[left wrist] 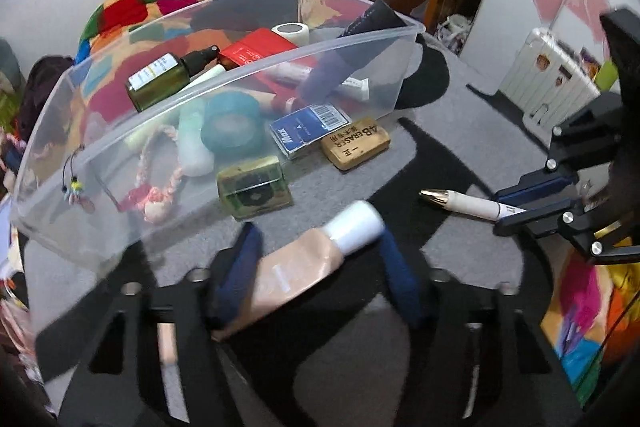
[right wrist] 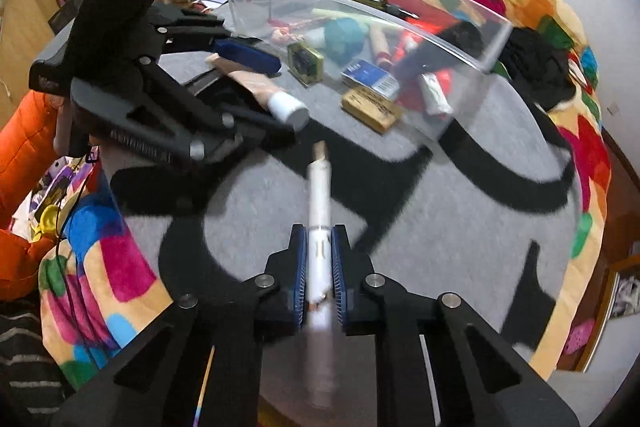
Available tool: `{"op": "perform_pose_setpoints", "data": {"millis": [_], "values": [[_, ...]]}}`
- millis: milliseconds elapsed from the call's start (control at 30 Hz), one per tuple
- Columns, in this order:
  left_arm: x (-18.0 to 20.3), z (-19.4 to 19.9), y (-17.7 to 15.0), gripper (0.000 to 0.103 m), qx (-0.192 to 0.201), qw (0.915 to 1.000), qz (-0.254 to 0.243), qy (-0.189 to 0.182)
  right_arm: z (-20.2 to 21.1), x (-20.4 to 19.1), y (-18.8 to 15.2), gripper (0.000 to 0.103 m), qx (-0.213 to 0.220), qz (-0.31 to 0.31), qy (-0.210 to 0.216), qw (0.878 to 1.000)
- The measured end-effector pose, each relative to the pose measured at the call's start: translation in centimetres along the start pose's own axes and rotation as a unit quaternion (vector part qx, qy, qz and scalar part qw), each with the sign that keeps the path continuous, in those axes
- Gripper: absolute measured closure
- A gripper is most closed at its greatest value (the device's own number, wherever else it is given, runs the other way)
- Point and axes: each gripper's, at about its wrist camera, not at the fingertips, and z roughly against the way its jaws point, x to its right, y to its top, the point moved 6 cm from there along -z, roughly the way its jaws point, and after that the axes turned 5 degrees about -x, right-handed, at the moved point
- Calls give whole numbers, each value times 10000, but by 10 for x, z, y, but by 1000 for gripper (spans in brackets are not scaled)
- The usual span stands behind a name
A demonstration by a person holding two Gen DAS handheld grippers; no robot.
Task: Organize objects
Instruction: 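Grasp the white pen with the right tool while the left tool reaches for the foundation tube, then grasp the foundation tube with the left tool, then drop both items into the box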
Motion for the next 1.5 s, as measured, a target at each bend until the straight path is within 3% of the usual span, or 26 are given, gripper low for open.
{"op": "perform_pose_setpoints", "data": {"millis": [67, 267, 467, 633, 700, 733, 867, 933, 1000, 1033, 1133, 1200, 1500], "values": [[0, 3, -3, 63, 23, 10000, 60, 72, 3, 3, -6, 92, 36, -135, -8, 9999], [-12, 16, -20, 65, -67, 9972, 716, 189, 1, 10, -5, 93, 197, -620, -42, 9979], [-24, 31, -44, 65, -157, 9875, 1569, -12, -2, 15, -3, 92, 420, -1262, 350, 9905], [-17, 36, -56, 60, -67, 9912, 1268, 382, -2, 8, -5, 90, 540, -1287, 91, 9902], [-11, 37, -61, 45, -32, 9932, 1062, 484, 0, 7, -7, 84, 581, -1263, -148, 9902], [-9, 36, -63, 43, -10, 9937, 981, 540, 1, 8, -8, 80, 609, -1256, -266, 9899], [-7, 37, -63, 42, 153, 9947, 763, 668, -1, 10, -10, 76, 735, -1360, -409, 9871], [-10, 36, -63, 44, 197, 9948, 838, 539, -1, 10, -10, 77, 785, -1415, -429, 9859], [-12, 37, -61, 61, 305, 9945, 840, 539, -2, 7, -9, 85, 818, -1417, -315, 9860], [-13, 37, -61, 64, 354, 9947, 815, 525, -1, 6, -8, 91, 822, -1431, -240, 9860], [-19, 38, -60, 69, 470, 9931, 948, 513, -2, 7, -7, 93, 832, -1592, -60, 9837], [-24, 39, -61, 82, 480, 9917, 1055, 557, -1, 7, -7, 93, 865, -1681, 56, 9820], [-27, 68, -57, 82, 848, 9873, 1235, 531, 22, -3, 10, 93, 1285, -1630, 131, 9781]]}}
